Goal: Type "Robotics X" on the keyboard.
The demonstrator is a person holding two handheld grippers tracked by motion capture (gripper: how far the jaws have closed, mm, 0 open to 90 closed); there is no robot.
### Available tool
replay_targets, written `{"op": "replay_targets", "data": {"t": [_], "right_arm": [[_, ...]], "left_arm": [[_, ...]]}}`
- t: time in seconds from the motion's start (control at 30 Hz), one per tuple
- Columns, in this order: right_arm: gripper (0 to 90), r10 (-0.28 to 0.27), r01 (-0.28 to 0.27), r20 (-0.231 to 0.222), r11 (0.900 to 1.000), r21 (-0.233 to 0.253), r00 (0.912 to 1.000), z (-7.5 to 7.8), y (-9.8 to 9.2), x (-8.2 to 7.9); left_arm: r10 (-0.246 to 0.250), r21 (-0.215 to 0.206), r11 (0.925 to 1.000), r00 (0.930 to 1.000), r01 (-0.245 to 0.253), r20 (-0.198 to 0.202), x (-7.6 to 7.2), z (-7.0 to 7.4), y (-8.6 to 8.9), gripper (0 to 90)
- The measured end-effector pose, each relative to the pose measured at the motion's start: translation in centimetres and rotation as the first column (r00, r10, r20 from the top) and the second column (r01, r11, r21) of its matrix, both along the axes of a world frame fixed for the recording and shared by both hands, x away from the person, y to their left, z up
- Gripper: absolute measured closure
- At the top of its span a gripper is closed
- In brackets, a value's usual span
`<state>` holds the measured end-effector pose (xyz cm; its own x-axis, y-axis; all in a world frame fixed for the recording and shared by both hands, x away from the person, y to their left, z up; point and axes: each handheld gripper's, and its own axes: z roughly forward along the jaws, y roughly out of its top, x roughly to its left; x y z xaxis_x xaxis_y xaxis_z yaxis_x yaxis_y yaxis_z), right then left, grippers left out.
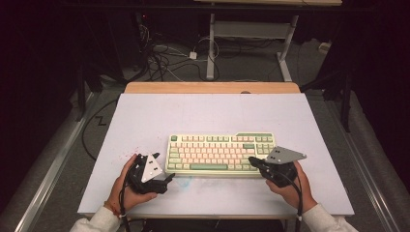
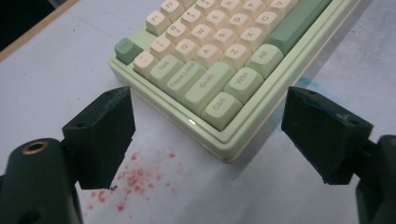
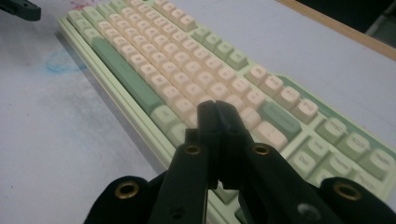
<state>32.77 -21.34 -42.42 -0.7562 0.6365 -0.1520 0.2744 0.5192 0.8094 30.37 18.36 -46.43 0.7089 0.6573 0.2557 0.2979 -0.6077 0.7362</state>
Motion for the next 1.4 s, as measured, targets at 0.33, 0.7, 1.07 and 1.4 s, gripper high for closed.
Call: {"op": "replay_targets", "data": {"t": [0.33, 0.7, 1.07, 1.4], "right_arm": [[90.0, 0.027, -0.028, -0.013, 0.998, -0.058, 0.9996, -0.3, 4.0, 3.1], [90.0, 0.002, -0.008, -0.045, 0.991, -0.131, 0.999, -1.9, 6.8, 5.8], [90.0, -0.015, 0.004, -0.06, 0.985, -0.173, 0.9981, -2.4, 8.0, 6.8], [90.0, -0.011, -0.006, -0.079, 0.978, -0.209, 0.9968, -2.5, 8.2, 7.0]], "left_arm": [[0.018, 0.0, 0.9998, 0.9998, -0.018, 0.002, -0.3, -0.1, 0.2, 16.2], [0.011, 0.011, 0.9999, 0.9998, -0.011, -0.015, -0.3, -0.4, 0.2, 16.2], [0.005, 0.012, 0.9999, 0.9999, -0.005, -0.016, -0.3, -0.3, 0.1, 16.3], [-0.003, 0.025, 0.9997, 0.9997, 0.004, -0.023, -0.3, -0.4, 0.0, 16.3]]}}
